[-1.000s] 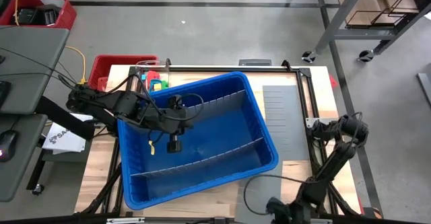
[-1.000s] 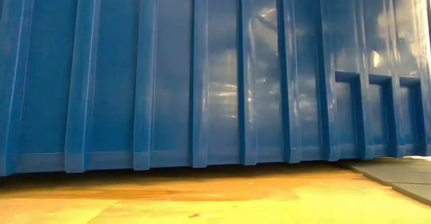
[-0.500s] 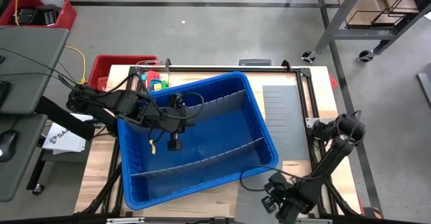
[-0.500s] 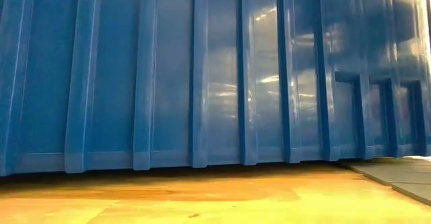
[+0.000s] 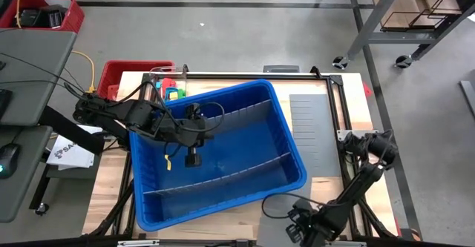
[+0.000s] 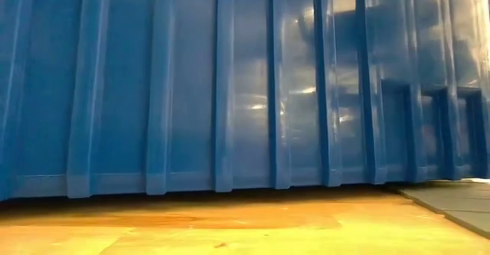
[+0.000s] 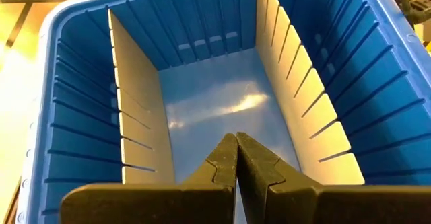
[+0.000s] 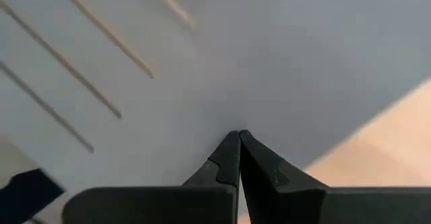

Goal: Sort blocks

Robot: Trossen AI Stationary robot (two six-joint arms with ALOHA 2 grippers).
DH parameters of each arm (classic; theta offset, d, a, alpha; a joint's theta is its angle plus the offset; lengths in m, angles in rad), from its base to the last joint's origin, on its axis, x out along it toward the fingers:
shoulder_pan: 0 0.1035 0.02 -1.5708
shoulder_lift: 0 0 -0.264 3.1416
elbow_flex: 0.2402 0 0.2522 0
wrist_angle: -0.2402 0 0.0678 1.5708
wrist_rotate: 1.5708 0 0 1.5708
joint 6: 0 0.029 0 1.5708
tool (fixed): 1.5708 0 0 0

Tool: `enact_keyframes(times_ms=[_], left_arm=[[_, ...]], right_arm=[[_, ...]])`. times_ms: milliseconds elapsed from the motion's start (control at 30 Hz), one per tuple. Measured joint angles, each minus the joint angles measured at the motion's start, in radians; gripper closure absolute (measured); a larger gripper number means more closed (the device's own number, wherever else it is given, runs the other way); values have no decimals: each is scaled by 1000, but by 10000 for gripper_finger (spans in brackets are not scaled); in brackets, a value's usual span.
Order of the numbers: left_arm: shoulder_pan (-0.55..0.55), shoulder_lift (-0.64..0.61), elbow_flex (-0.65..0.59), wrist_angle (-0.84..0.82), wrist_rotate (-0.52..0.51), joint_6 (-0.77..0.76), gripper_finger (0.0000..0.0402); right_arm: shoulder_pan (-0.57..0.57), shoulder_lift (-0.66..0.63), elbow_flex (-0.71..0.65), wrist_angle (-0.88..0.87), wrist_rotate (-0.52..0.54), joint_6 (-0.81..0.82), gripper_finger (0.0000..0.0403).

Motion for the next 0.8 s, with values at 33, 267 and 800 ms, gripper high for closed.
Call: enact_keyframes(times_ms=[33, 267, 800], left_arm=[[0, 0, 0, 0, 0, 0, 401], [0, 0, 0, 0, 0, 1, 401], [0, 0, 0, -1, -1, 2, 401]], right_arm=[[9, 0, 0, 11, -11, 4, 403], [57, 1, 0, 103, -106, 17, 403], [-68, -26, 5, 169, 200, -230, 403]])
